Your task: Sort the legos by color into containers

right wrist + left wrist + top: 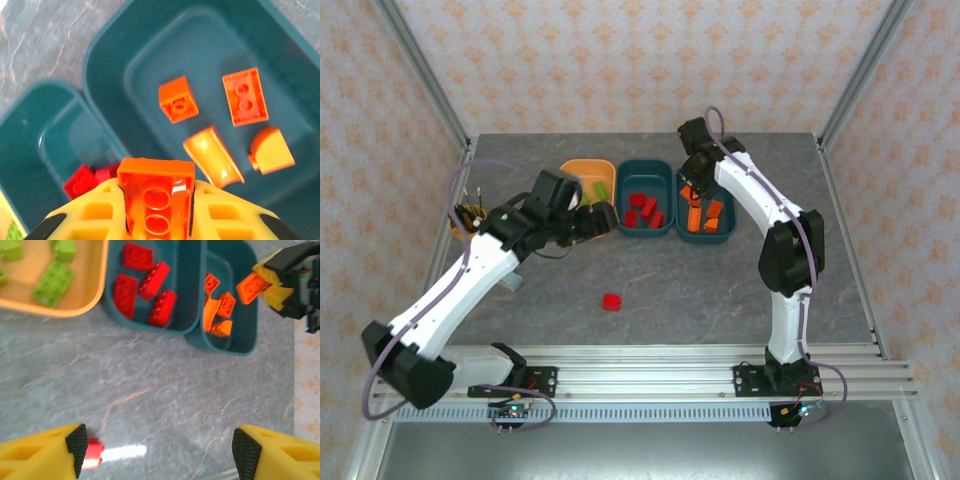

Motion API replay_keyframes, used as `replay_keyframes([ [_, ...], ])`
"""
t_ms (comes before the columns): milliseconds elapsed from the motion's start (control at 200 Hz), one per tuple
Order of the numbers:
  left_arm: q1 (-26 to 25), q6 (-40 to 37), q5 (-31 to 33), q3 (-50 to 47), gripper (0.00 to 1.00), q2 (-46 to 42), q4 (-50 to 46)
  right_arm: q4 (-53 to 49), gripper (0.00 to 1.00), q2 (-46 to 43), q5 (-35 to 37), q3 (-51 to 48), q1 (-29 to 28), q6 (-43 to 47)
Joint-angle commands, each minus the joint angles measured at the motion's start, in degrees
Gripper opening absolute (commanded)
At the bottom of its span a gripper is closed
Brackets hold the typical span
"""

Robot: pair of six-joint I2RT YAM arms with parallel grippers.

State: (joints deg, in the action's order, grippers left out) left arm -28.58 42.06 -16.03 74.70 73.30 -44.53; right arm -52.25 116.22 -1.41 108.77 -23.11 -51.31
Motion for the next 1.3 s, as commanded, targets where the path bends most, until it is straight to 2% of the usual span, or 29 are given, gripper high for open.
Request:
replay_keyframes([
  [0,-0.5,-2.3,1.7,5.9,0.79,5.8,5.1,4.7,0.25,4.0,-3.3,2.2,2.2,-3.9],
  [220,-0.8,-4.5,2.0,16.8,0.79,17.4,5.7,7.7,0.24,11.5,-5.0,7.8,6.3,-9.3],
  [450,-1.3,-5.2,2.7,20.5,0.79,23.0,5.4,8.3,0.25,17.5,-7.0,11.2,9.2,-13.9],
  [796,-2.4,-5.7,3.2,19.8,0.79,22.9,3.6,6.8,0.44,19.6,-8.2,14.3,10.4,-14.6],
  [1106,-2.4,-2.9,5.4,13.1,0.79,15.2,-3.3,5.1,0.49,7.1,-5.5,11.0,7.5,-7.0],
  [1236,-2.6,0.0,3.6,5.2,0.79,10.1,-6.8,7.4,0.57,-4.3,-4.5,1.6,2.0,4.0],
  [1296,-3.3,-0.6,1.9,0.5,0.79,7.7,-6.9,9.0,0.62,-10.7,-4.1,-5.7,-1.2,9.3],
])
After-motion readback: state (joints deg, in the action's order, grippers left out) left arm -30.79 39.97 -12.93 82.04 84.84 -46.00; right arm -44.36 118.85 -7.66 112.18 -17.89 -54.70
